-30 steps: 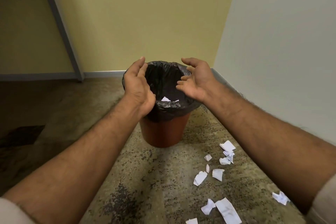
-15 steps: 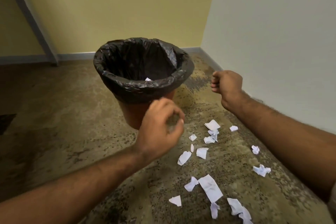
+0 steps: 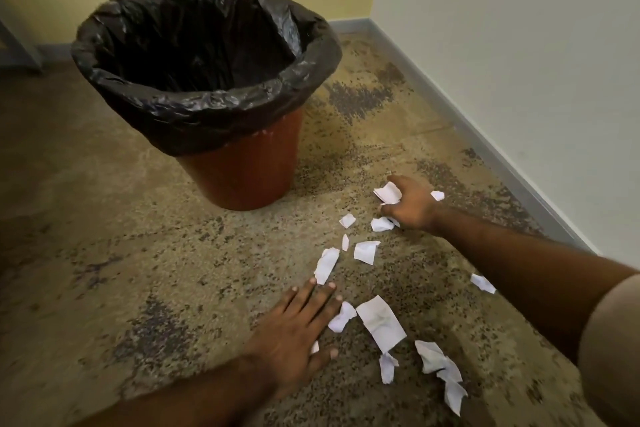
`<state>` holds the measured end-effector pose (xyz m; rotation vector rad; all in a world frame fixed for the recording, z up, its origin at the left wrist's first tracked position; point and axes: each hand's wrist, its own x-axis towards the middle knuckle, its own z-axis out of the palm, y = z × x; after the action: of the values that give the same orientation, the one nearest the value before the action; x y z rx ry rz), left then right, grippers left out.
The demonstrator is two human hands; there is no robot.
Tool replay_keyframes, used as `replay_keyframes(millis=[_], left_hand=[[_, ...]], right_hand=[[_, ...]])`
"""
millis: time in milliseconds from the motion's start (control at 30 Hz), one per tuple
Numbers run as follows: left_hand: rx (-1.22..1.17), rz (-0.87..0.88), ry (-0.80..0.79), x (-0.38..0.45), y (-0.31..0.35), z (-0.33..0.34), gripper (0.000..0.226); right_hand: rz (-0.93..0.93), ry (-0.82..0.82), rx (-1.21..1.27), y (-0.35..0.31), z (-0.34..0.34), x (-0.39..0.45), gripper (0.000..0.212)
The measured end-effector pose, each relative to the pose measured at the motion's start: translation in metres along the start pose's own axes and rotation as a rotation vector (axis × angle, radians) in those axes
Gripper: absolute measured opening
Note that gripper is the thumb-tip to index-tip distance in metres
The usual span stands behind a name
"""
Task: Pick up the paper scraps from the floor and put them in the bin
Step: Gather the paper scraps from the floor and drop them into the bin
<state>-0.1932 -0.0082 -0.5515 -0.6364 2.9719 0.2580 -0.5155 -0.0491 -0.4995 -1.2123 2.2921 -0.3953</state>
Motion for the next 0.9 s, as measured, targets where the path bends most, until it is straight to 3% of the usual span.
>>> replay_keyframes(millis=[133,300,433,533,633,700,833,900], left_hand=[[-0.069,-0.04,0.052,0.012,-0.007,0.01,0.07],[-0.102,-0.099,0.048,0.048,-0.021,0.013,0.075],[-0.14,-0.124,0.087,0.079,-0.03,0.005,0.096],[-0.189,-0.096,0.024,0.099,-0.035,-0.005,0.112],[-0.218,-0.017,-0.076,0.11,-0.034,-0.008,0.104],[-0.215,0.033,-0.07,0.108,-0.028,-0.005,0.087],[-0.254,0.07,0.054,0.096,-0.02,-0.002,0.055],[-0.262,0.08,0.107,0.089,-0.017,-0.002,0.051]], right_hand=[[-0.034,-0.082,-0.116,0.013,0.018,0.003,0.08],[-0.326,-0.118,-0.127,0.01,0.039,-0.028,0.068],[-0.555,-0.187,-0.241,0.008,0.054,-0.061,0.063],[-0.739,-0.196,-0.292,0.013,0.056,-0.083,0.053],[-0.821,-0.167,-0.258,0.024,0.043,-0.091,0.047],[-0.741,-0.107,-0.251,0.036,0.03,-0.083,0.05],[-0.314,0.188,-0.19,0.071,-0.005,-0.041,0.059],[-0.113,0.145,-0.205,0.087,-0.021,-0.021,0.073]])
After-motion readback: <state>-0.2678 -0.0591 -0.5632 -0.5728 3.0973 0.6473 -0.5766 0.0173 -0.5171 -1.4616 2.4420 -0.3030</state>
